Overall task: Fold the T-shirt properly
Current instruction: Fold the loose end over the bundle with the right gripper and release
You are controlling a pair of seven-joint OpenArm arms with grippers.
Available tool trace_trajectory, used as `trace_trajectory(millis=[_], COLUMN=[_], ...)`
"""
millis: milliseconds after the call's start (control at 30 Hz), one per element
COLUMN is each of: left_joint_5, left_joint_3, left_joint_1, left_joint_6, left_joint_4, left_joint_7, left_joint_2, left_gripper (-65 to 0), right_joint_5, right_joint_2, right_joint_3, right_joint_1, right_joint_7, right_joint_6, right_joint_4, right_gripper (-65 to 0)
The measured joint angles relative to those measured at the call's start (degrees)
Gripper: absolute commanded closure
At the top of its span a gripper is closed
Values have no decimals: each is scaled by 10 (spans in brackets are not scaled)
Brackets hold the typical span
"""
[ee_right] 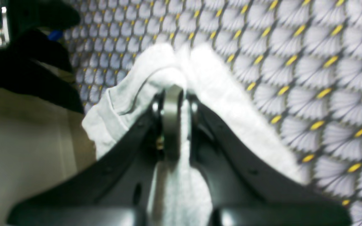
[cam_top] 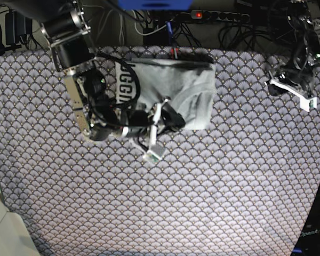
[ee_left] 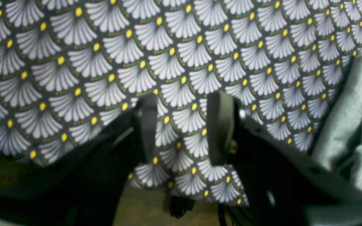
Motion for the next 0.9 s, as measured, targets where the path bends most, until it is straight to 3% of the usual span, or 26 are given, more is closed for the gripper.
trace_trajectory(millis=[333, 633, 900], left_joint_5=[0, 0, 0], left_joint_3=[0, 0, 0], left_joint_1=[0, -1, -1], left_joint_6=[0, 0, 0], left_joint_4=[0, 0, 0], left_joint_7=[0, 0, 2], left_joint_2=[0, 0, -2], left_gripper=[-251, -251, -251], right_joint_5=[3, 4, 1], right_joint_2=[-11, -11, -11], right_joint_3=[1, 1, 1], right_joint_1=[23, 16, 21], right_joint_7=[3, 2, 0], right_joint_6=[0, 0, 0], right_joint_4=[-73, -72, -56], right_gripper=[0, -7, -221])
